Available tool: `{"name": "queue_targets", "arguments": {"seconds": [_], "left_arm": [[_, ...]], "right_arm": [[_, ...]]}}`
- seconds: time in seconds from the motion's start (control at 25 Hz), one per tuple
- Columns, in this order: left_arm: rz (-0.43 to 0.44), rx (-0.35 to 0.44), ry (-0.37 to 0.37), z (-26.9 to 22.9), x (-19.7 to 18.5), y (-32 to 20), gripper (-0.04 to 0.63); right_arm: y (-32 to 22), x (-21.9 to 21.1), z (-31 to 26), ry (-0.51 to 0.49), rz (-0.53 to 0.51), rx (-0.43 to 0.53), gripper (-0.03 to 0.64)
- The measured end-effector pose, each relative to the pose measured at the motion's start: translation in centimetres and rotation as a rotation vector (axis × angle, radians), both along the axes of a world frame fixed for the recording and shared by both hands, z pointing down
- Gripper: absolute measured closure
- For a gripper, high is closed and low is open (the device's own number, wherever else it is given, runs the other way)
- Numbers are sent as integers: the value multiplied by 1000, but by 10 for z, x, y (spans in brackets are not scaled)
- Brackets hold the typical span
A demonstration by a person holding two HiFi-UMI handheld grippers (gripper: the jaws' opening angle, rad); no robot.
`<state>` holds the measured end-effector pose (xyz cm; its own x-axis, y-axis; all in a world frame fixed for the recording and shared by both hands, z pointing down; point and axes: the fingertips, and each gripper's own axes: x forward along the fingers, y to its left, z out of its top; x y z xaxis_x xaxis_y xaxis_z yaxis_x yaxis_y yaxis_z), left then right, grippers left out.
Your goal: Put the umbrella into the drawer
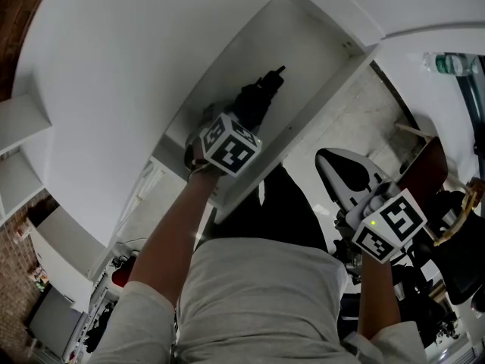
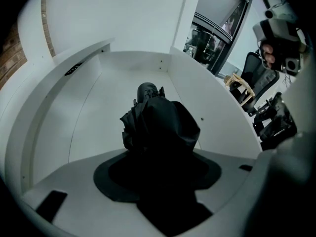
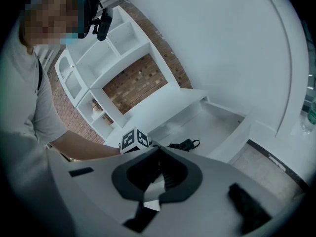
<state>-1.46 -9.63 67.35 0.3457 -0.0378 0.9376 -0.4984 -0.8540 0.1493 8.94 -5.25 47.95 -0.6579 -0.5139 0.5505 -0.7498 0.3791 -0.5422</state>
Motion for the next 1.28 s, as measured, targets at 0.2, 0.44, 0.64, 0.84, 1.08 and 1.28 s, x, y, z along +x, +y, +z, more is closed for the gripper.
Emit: {"name": "queue_targets", "arguments": {"seconds": [0.2,0.44,0.64,0.84,1.08,1.28], "left_arm": [[-8,-3,0,5,0,-3,330],[-2,-8,-10,10,2,-3,330],[-7,-14,-9,13,2,-3,330],[-6,-30,-3,15,2,-3,328],[-7,-37,-10,14,2,-5,322],[-15,-51,-23,18,1,-7,308]], "right_arm": [[-1,1,2,-2,6,-3,589],[0,2,4,-5,13,-10,589],[0,3,5,-9,13,-11,589],[-3,0,5,-14,9,-9,589],[-4,-3,3,-22,3,-3,589],[-2,0,1,-20,2,0,589]]}}
